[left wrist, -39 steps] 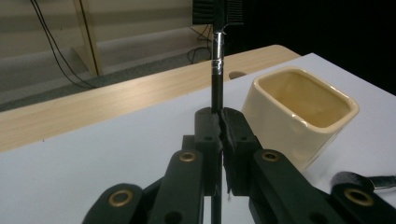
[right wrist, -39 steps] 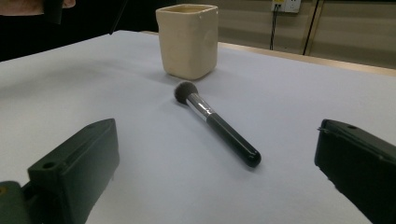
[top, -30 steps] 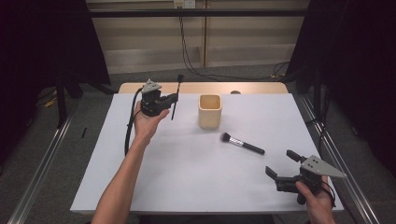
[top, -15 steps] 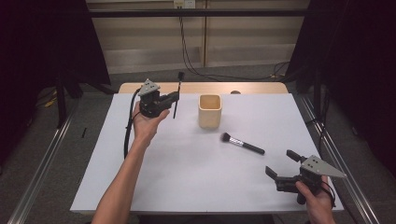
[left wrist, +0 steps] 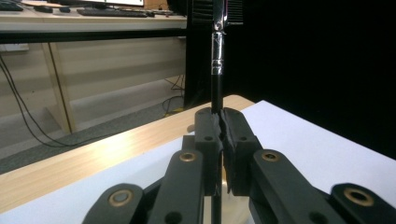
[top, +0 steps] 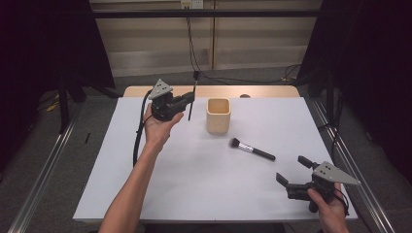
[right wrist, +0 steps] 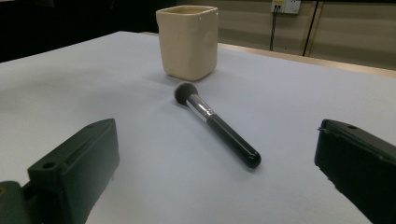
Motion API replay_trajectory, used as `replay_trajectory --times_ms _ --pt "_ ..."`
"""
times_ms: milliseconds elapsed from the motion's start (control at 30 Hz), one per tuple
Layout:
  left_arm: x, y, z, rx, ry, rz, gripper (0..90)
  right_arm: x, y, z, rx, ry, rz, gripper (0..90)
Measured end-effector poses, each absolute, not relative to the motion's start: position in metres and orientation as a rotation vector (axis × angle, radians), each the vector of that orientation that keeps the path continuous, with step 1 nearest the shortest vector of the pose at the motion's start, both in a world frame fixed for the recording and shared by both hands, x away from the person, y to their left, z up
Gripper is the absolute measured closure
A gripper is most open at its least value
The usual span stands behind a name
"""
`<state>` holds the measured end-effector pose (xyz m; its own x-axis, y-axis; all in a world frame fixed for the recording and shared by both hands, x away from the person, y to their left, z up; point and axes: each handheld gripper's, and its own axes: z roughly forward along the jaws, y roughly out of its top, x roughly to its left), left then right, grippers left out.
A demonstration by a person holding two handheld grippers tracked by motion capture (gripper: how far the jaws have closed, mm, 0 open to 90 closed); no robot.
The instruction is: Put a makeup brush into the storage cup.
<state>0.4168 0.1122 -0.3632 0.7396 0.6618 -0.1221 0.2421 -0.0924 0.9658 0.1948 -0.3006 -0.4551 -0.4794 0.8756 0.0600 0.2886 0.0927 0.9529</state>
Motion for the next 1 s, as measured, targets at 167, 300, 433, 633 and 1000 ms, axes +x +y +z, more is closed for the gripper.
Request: replay_trajectory --times_ms 167,300,433,633,1000 --pt "0.416 0.1 -0.358 1.671 0.703 0.399 85.8 0.195 -0.301 -0.455 1.142 1.831 1.4 0.0" --pt "0.416 0.091 -0.355 1.669 0.688 0.387 85.7 0.195 -0.301 -0.455 1.143 1.832 1.399 0.0" --pt "0.419 0.087 -0.352 1.645 0.696 0.363 85.7 0.194 -0.301 -0.455 1.141 1.833 1.4 0.0" --pt "0.422 0.079 -0.35 1.649 0.689 0.366 85.7 0.194 -0.301 -0.455 1.139 1.834 1.4 0.0" --pt "0.426 0.059 -0.347 1.666 0.656 0.373 85.7 0.194 -0.3 -0.455 1.14 1.835 1.405 0.0"
